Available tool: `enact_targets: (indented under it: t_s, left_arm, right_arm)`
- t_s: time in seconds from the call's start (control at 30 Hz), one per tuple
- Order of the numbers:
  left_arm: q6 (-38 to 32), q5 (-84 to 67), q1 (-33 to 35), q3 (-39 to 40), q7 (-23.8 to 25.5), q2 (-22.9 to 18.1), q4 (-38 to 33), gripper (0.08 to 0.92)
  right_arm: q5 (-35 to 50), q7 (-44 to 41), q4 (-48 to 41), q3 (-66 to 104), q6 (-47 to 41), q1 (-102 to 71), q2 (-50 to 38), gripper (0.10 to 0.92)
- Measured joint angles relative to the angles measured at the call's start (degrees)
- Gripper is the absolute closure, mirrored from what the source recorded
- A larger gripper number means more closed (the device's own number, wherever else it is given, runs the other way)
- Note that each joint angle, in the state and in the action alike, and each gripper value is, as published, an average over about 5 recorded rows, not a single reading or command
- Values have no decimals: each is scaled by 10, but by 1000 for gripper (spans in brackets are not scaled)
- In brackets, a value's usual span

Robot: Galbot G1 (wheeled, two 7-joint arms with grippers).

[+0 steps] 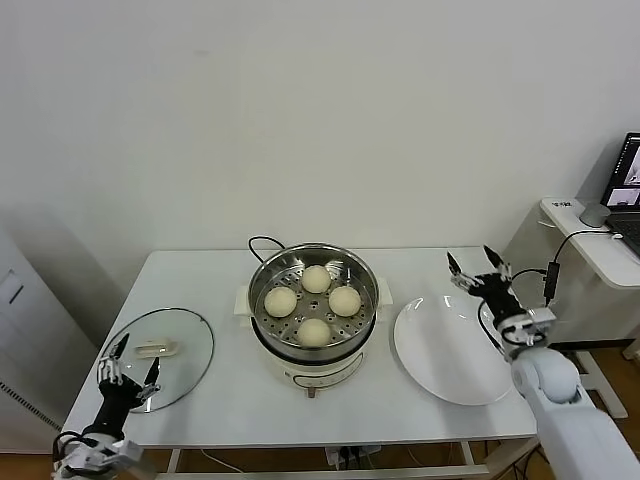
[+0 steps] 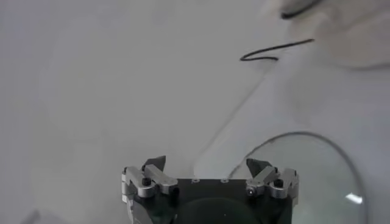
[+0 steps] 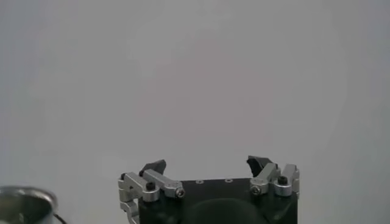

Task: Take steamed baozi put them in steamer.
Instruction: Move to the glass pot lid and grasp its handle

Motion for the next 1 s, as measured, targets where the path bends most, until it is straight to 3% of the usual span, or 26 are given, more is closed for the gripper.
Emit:
enact_targets:
  t_s: [0.43, 1.0]
  left_arm:
    - [-35, 292, -47, -11, -36, -34, 82, 177]
    - [-43, 381, -135, -7, -48, -44, 188, 177]
  right_arm:
    - [-38, -10, -4, 58, 18, -57, 41, 203]
    - [-73, -25, -7, 78, 32, -80, 53, 203]
